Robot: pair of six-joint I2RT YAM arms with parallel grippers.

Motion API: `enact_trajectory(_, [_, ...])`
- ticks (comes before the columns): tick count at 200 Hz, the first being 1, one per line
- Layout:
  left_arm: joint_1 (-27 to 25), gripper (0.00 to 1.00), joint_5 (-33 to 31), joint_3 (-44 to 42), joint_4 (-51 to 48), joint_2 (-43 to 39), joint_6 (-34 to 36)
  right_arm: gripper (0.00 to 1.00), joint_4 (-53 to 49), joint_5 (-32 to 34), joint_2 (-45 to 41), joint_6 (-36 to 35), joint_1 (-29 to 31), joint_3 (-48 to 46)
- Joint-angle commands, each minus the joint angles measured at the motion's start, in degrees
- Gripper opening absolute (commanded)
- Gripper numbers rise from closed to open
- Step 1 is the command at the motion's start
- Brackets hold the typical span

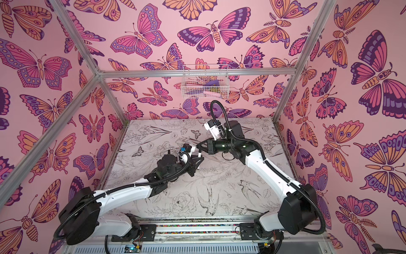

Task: Insert the pens into the pen caps

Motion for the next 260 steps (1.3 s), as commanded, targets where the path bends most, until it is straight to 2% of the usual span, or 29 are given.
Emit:
enact_trajectory(1, [-0.4, 0.00, -2.7, 7.0, 9.3, -0.3, 8.9, 0.03, -7.1, -2.2, 0.6, -0.5, 1.8, -2.8])
enact_trajectory(40, [0.1, 0.00, -5.1, 14.0, 15.4, 1.0, 18.5, 0.00, -11.2, -2.1, 2.0, -2.6, 2.7, -3.4])
enact_trajectory(74, [0.6, 0.00, -3.3, 18.3, 20.8, 1.0, 20.2, 0.00, -12.7, -1.5, 3.1, -3.0, 2.6, -2.9])
enact_trajectory(96, [0.7, 0.00, 0.0, 20.5, 22.9, 0.6, 17.9, 0.00, -13.5, -0.9, 4.1, -3.1, 2.6, -2.5])
enact_trajectory(137, [1.5, 0.00, 12.2, 23.9, 22.9, -0.3, 9.2, 0.00, -17.6, 1.1, 6.6, -4.0, 2.6, -0.8])
enact_trajectory(154, [1.9, 0.00, 15.1, 25.1, 22.5, -0.3, 6.2, 0.00, -20.7, 1.9, 8.0, -4.9, 2.6, 0.3])
enact_trajectory(189, [2.2, 0.00, 13.8, 25.3, 22.6, -0.5, 6.4, 0.00, -27.0, 4.1, 11.0, -7.3, 2.6, 2.0])
enact_trajectory(223, [2.2, 0.00, 10.1, 24.5, 20.5, -1.3, 11.8, 0.00, -35.6, 10.8, 13.2, -11.8, 2.7, 2.9])
enact_trajectory(260, [2.8, 0.00, 8.1, 26.0, 21.9, -0.8, 16.2, 0.00, -35.3, 6.2, 13.9, -11.0, 2.7, 2.3])
